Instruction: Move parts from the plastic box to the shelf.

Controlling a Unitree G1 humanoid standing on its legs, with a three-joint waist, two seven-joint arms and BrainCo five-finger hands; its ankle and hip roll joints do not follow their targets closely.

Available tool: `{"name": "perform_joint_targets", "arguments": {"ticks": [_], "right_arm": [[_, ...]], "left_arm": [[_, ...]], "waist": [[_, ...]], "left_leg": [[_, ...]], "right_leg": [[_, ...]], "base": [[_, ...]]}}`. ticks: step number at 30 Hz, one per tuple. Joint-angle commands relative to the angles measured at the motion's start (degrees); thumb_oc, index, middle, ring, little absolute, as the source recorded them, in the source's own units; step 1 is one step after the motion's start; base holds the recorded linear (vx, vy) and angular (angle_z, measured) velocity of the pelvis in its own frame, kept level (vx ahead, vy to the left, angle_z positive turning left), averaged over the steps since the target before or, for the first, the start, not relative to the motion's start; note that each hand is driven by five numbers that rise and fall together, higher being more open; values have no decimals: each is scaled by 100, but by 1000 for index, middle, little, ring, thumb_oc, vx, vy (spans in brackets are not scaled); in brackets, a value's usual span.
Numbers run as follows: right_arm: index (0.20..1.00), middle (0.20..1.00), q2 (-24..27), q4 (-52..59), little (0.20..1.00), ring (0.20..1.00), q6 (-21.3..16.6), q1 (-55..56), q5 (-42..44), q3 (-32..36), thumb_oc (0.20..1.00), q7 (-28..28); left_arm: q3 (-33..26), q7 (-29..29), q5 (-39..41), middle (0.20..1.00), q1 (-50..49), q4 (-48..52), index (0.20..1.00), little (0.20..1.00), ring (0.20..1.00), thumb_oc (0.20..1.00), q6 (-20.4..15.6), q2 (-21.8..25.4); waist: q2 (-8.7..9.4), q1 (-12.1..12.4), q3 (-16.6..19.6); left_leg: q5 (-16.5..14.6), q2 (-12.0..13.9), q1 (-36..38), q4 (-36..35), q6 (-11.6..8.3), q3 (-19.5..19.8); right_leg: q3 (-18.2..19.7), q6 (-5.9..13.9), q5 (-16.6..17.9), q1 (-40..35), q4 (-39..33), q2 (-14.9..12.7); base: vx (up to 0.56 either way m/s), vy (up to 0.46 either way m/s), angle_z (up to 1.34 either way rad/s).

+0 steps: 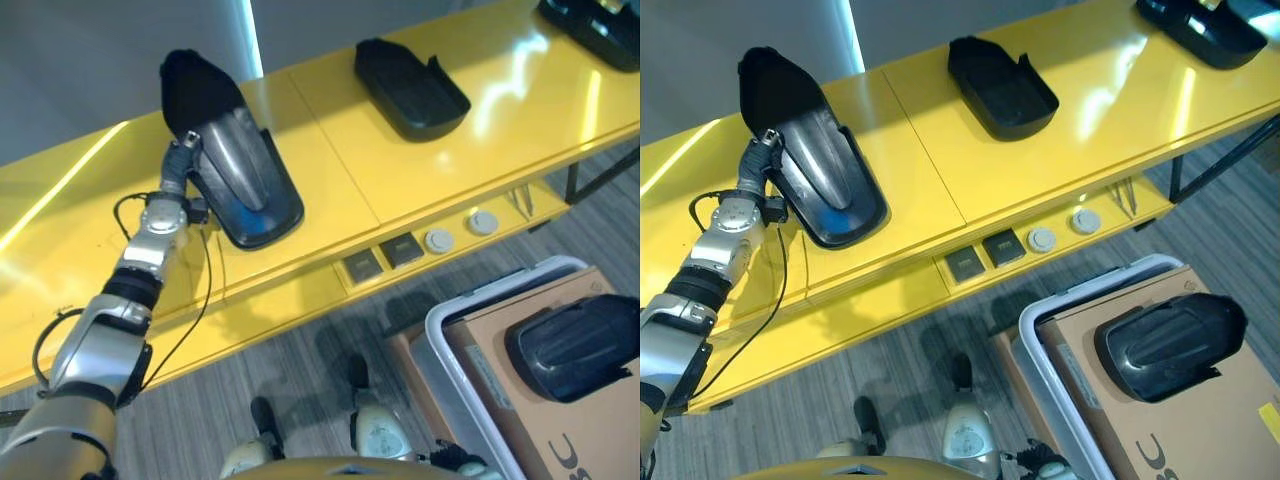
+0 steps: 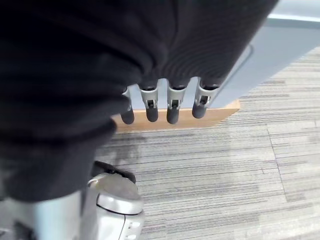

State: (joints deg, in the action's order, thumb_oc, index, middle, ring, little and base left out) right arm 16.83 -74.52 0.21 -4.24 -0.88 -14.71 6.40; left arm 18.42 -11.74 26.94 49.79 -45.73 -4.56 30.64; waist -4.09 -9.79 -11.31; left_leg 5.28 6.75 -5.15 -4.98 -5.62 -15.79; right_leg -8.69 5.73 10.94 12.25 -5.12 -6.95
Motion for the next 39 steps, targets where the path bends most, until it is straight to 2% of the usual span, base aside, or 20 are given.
{"name": "perform_joint_targets", "arguments": {"ticks": [1,8,19,20,21,22,33,35,39], "right_arm": [[1000,1000,-84,-7,1000,1000,-18,-229,135,-107,1000,1],[1000,1000,-123,-20,1000,1000,-60,-355,296,-221,1000,-59],[1000,1000,-208,39,1000,1000,-133,-431,543,-282,1000,-91],[1000,1000,-219,35,1000,1000,-129,-437,548,-295,1000,-97],[1000,1000,-226,5,1000,1000,-123,-461,584,-313,1000,-124],[1000,1000,-232,2,1000,1000,-130,-472,621,-315,1000,-132],[1000,1000,-287,-143,1000,1000,-73,-593,863,-428,1000,-309],[1000,1000,-315,-147,1000,1000,-35,-705,862,-545,1000,-321],[1000,1000,-307,-167,1000,1000,-8,-759,787,-599,1000,-336]], "left_arm": [[96,-1,-268,200,563,-231,200,200,200,200,-139,723],[306,192,-639,200,567,-730,200,200,200,200,-3,846],[667,303,-1172,216,985,-1206,216,216,216,216,82,891],[698,306,-1174,567,1027,-1252,567,567,567,567,80,888],[699,315,-1138,871,1090,-1365,871,871,871,871,93,815],[717,310,-1139,1000,1122,-1370,1000,1000,1000,1000,96,783],[604,153,-1181,1000,1417,-2004,1000,1000,1000,1000,275,227],[482,100,-923,1000,1558,-2307,1000,1000,1000,1000,349,-9],[421,34,-749,1000,1619,-2176,1000,1000,1000,1000,266,-93]], "waist": [[191,87,-182],[166,132,-430],[143,82,-553],[145,79,-558],[150,71,-565],[152,70,-566],[148,86,-515],[119,114,-435],[77,160,-337]], "left_leg": [[163,287,-27,-2,-228,143],[224,286,-162,-2,-252,131],[247,293,-273,-2,-270,103],[246,290,-273,-2,-270,96],[242,297,-263,-2,-271,85],[237,301,-255,-2,-273,78],[249,366,-150,-2,-304,44],[240,406,-36,-2,-320,28],[202,422,101,-2,-328,43]], "right_leg": [[4,548,-193,-270,12,-305],[44,561,-133,-115,12,-344],[68,569,-95,8,12,-361],[76,568,-97,10,12,-358],[89,567,-97,10,12,-352],[93,567,-99,7,12,-350],[40,534,-169,-92,12,-315],[18,507,-233,-229,12,-280],[-30,493,-300,-394,12,-268]], "base": [[0,0,0],[4,-2,-1],[0,0,0],[0,0,0],[0,0,0],[0,0,0],[2,-2,-1],[44,-23,-2],[29,-9,-1]]}}
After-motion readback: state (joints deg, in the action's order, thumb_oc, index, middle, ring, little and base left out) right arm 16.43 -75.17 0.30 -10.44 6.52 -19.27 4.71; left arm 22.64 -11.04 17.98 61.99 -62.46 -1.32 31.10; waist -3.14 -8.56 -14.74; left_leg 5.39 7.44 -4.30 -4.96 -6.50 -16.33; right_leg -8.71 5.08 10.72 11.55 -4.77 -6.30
